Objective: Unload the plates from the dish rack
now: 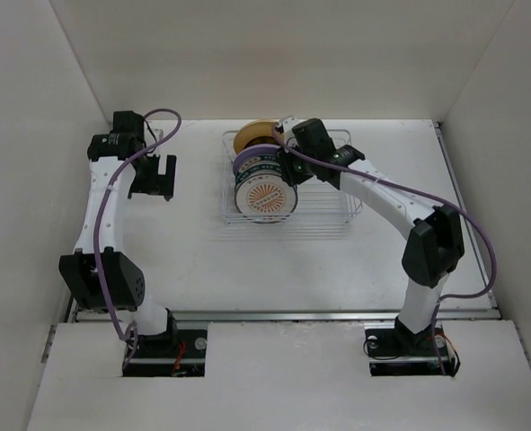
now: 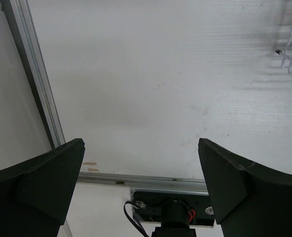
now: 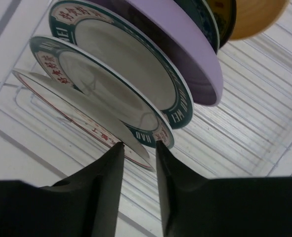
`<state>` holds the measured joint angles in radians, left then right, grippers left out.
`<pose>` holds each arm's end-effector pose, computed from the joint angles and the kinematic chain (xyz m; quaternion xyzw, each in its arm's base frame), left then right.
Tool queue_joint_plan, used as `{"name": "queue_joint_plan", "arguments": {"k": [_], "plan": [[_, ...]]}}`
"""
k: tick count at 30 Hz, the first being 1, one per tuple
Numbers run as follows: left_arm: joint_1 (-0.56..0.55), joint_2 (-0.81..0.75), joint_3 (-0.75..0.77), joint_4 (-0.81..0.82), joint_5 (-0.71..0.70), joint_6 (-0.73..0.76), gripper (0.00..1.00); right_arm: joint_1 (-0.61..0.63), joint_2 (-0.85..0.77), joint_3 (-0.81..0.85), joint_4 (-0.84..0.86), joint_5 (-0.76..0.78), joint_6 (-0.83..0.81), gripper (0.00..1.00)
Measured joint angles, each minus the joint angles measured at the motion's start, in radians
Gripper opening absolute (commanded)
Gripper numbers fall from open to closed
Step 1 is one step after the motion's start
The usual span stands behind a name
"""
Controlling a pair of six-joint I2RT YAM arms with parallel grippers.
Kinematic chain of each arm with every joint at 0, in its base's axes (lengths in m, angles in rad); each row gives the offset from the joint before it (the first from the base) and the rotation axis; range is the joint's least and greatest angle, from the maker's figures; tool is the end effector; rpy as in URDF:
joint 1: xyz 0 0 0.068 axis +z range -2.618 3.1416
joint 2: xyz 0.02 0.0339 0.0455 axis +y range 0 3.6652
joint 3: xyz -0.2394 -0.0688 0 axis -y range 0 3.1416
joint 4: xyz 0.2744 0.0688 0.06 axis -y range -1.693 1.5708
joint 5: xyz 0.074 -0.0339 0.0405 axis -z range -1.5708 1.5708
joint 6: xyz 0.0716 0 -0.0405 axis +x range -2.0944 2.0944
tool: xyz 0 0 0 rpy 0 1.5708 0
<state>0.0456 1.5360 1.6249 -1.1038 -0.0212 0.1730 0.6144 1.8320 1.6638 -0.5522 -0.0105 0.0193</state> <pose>0.3560 0.0178 0.3132 0.0583 0.9598 0.0401 0.2716 0.3851 0.2726 0.2619 -0.2691 0.8703 0.1331 0.3905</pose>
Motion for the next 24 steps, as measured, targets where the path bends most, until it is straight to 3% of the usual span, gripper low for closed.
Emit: {"name": "queue_joint_plan", "arguments": {"k": [5,7,11,13,18,24], "plan": [[0.000,0.051,0.042,-0.010,-0.021,0.002,1.00,0.003,0.023,0.011,0.017,-0.027,-0.042,0.31],[0.000,0.077,0.076,-0.016,-0.020,0.002,1.00,0.003,0.029,0.011,0.023,-0.042,-0.053,0.38],[-0.029,0.133,0.158,-0.024,-0.007,0.001,1.00,0.003,0.033,0.009,0.035,-0.064,-0.076,0.38],[-0.065,0.167,0.198,-0.029,0.015,-0.005,1.00,0.002,0.033,0.008,0.040,-0.075,-0.085,0.33],[-0.163,0.274,0.274,-0.045,0.080,-0.019,1.00,0.003,0.033,0.003,0.045,-0.080,-0.130,0.03],[-0.187,0.336,0.281,-0.048,0.123,-0.025,1.00,0.002,0.032,-0.012,0.044,-0.067,-0.189,0.00]]}}
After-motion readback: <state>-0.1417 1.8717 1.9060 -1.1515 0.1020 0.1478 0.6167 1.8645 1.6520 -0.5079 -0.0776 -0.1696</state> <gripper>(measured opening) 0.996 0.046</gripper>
